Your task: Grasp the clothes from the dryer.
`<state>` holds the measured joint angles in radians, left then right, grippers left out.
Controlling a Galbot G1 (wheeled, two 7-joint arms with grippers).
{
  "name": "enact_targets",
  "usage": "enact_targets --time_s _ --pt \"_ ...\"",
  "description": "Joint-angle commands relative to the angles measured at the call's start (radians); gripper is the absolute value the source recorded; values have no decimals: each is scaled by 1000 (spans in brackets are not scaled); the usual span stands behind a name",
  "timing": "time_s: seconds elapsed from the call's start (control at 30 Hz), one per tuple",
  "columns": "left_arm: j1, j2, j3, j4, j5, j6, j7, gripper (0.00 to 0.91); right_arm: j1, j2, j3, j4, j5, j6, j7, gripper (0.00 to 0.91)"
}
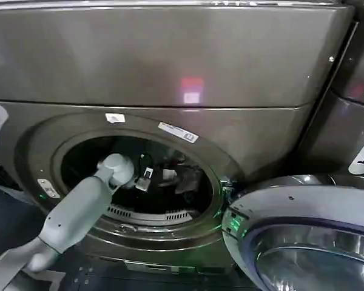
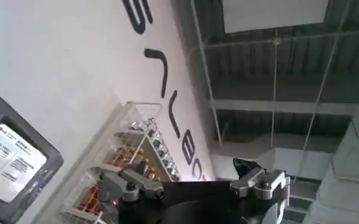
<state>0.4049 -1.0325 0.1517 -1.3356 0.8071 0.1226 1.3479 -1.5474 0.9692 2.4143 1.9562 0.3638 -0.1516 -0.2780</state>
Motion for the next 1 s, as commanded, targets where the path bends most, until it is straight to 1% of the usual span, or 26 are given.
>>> enact_targets --time_s 0.03,0.3,0.43,0.53,0.67,0.77,0.87,1.0 --pt "-1 -1 0 6 8 -2 1 23 2 -1 -2 0 -1 0 1 907" --pt "-5 -4 -9 7 1 3 -1 23 6 -3 -6 -2 -2 1 2 907" --pt "-9 -10 -22 -16 -42 35 -50 23 9 -4 -8 -5 -2 2 2 907" --pt "-14 -25 -31 -41 -59 82 -176 11 10 -6 -9 -7 -1 2 3 907" --pt "18 -43 -42 -101 -102 208 -445 0 5 -10 -3 -18 -1 6 2 907" --pt "55 -66 -58 -140 -128 274 -615 0 2 -18 1 -28 0 6 2 907" --pt "100 -86 -82 -176 -141 296 -708 0 -2 -25 6 -34 0 7 2 907" --pt "165 -137 -146 -181 -138 302 -903 0 -3 -34 7 -38 1 6 2 907"
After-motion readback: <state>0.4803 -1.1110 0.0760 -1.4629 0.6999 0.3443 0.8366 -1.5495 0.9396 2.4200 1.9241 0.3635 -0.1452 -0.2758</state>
